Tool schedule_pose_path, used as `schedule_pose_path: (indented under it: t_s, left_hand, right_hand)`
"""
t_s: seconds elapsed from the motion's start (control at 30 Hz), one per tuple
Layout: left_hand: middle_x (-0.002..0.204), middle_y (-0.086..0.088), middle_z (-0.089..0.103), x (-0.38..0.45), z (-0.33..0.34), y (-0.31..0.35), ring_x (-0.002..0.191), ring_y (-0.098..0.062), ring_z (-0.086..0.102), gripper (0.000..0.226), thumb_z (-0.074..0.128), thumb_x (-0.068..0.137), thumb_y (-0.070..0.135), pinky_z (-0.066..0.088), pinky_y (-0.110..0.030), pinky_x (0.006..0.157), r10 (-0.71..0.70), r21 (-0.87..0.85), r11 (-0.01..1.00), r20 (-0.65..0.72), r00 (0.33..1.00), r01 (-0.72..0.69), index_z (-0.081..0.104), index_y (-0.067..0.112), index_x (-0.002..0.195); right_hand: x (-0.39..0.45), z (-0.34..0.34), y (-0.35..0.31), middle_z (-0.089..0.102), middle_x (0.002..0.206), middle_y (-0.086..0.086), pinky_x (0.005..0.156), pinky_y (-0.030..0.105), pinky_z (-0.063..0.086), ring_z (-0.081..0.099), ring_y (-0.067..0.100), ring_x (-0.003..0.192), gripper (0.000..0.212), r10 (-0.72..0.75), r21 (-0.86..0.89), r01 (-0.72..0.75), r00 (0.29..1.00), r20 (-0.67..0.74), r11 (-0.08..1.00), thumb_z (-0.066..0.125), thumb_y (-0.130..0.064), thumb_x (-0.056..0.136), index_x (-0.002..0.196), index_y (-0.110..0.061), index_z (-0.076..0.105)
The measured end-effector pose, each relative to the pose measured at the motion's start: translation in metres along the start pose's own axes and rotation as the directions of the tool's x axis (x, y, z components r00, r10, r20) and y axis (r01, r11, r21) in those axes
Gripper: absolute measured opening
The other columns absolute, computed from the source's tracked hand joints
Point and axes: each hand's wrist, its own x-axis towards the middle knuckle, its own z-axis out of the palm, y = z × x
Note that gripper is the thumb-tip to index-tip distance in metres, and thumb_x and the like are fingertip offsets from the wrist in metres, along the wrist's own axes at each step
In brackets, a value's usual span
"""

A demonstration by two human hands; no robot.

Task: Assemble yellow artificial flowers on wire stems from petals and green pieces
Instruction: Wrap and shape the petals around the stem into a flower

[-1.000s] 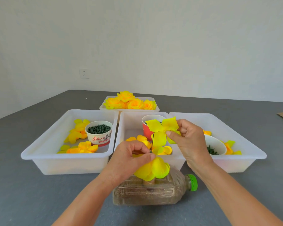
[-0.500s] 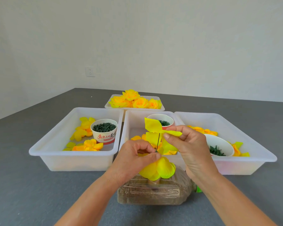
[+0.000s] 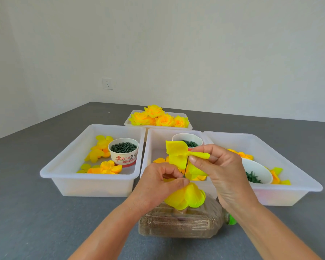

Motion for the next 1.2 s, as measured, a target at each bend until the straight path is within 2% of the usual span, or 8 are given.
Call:
schedule_pose_path:
  t_s: [0.2, 0.43, 0.6, 0.7, 0.8, 0.97, 1.1, 1.2]
  left_hand:
    - [0.076, -0.003, 0.070, -0.001, -0.001, 0.001, 0.078, -0.017, 0.065, 0.011, 0.074, 0.078, 0.012, 0.053, -0.034, 0.076, -0.007, -0.027, 1.000, 0.005, 1.000, 0.007, 0.071, 0.019, 0.070]
    - [0.086, -0.017, 0.069, -0.003, -0.001, 0.003, 0.087, -0.032, 0.066, 0.010, 0.073, 0.078, 0.009, 0.051, -0.051, 0.085, -0.004, -0.039, 0.999, -0.025, 1.000, 0.003, 0.068, 0.000, 0.079]
    - [0.070, 0.003, 0.067, -0.002, 0.000, 0.002, 0.075, -0.013, 0.061, 0.015, 0.074, 0.077, 0.012, 0.049, -0.036, 0.076, -0.001, -0.006, 1.000, -0.007, 1.000, 0.001, 0.069, 0.019, 0.066]
    - [0.071, 0.003, 0.067, 0.000, -0.001, 0.000, 0.076, -0.013, 0.060, 0.020, 0.074, 0.077, 0.015, 0.049, -0.036, 0.075, 0.003, 0.001, 1.000, -0.005, 1.000, -0.003, 0.068, 0.027, 0.063]
    - [0.064, 0.016, 0.062, 0.000, -0.001, -0.002, 0.070, -0.003, 0.056, 0.028, 0.075, 0.077, 0.015, 0.045, -0.023, 0.069, 0.019, 0.032, 0.999, -0.004, 1.000, -0.018, 0.066, 0.035, 0.057]
    - [0.064, 0.016, 0.062, 0.002, -0.001, -0.003, 0.069, -0.002, 0.056, 0.030, 0.075, 0.076, 0.014, 0.045, -0.021, 0.068, 0.021, 0.041, 0.999, -0.017, 1.000, -0.020, 0.066, 0.034, 0.056]
    - [0.075, -0.004, 0.068, 0.002, -0.001, -0.003, 0.076, -0.014, 0.060, 0.014, 0.075, 0.077, 0.016, 0.050, -0.038, 0.075, 0.035, 0.007, 0.999, -0.007, 0.999, -0.035, 0.069, 0.022, 0.066]
    - [0.073, 0.000, 0.068, 0.001, -0.002, -0.003, 0.075, -0.012, 0.060, 0.015, 0.075, 0.077, 0.016, 0.049, -0.035, 0.074, 0.032, -0.004, 0.999, 0.002, 0.999, -0.032, 0.069, 0.024, 0.065]
  right_hand:
    - [-0.001, -0.004, -0.007, 0.073, 0.077, -0.011, 0.070, 0.016, 0.053, 0.068, 0.004, 0.076, 0.037, -0.221, -0.283, 0.243, 0.969, 0.108, 0.928, 0.073, 0.006, 0.070, 0.075, -0.031, 0.072]
    - [-0.002, -0.006, -0.007, 0.069, 0.084, -0.008, 0.076, 0.014, 0.050, 0.064, 0.004, 0.083, 0.020, -0.397, -0.422, 0.434, 0.900, 0.177, 0.796, 0.071, 0.005, 0.072, 0.083, -0.012, 0.074]
    - [-0.002, -0.008, -0.002, 0.071, 0.089, -0.001, 0.080, 0.027, 0.051, 0.064, 0.011, 0.086, 0.025, -0.532, -0.544, 0.540, 0.825, 0.191, 0.642, 0.068, 0.006, 0.071, 0.091, -0.007, 0.074]
    - [-0.002, -0.007, 0.000, 0.070, 0.089, 0.002, 0.076, 0.029, 0.053, 0.064, 0.013, 0.084, 0.015, -0.588, -0.524, 0.609, 0.775, 0.232, 0.596, 0.069, 0.004, 0.070, 0.082, -0.004, 0.074]
    - [-0.001, -0.008, 0.003, 0.069, 0.087, 0.005, 0.072, 0.031, 0.053, 0.065, 0.019, 0.080, 0.014, -0.611, -0.556, 0.636, 0.746, 0.266, 0.535, 0.070, 0.007, 0.069, 0.079, -0.002, 0.074]
    - [-0.001, -0.008, 0.005, 0.069, 0.090, 0.006, 0.073, 0.032, 0.052, 0.066, 0.022, 0.083, 0.021, -0.582, -0.563, 0.611, 0.771, 0.261, 0.557, 0.075, 0.012, 0.067, 0.080, -0.004, 0.075]
    - [0.000, -0.006, 0.002, 0.069, 0.091, 0.003, 0.078, 0.025, 0.053, 0.064, 0.012, 0.086, 0.015, -0.552, -0.509, 0.575, 0.806, 0.214, 0.641, 0.068, 0.003, 0.071, 0.083, -0.005, 0.074]
    - [0.000, -0.005, 0.000, 0.068, 0.091, 0.002, 0.079, 0.021, 0.051, 0.062, 0.009, 0.087, 0.018, -0.514, -0.493, 0.542, 0.833, 0.207, 0.681, 0.069, 0.006, 0.071, 0.084, -0.006, 0.074]
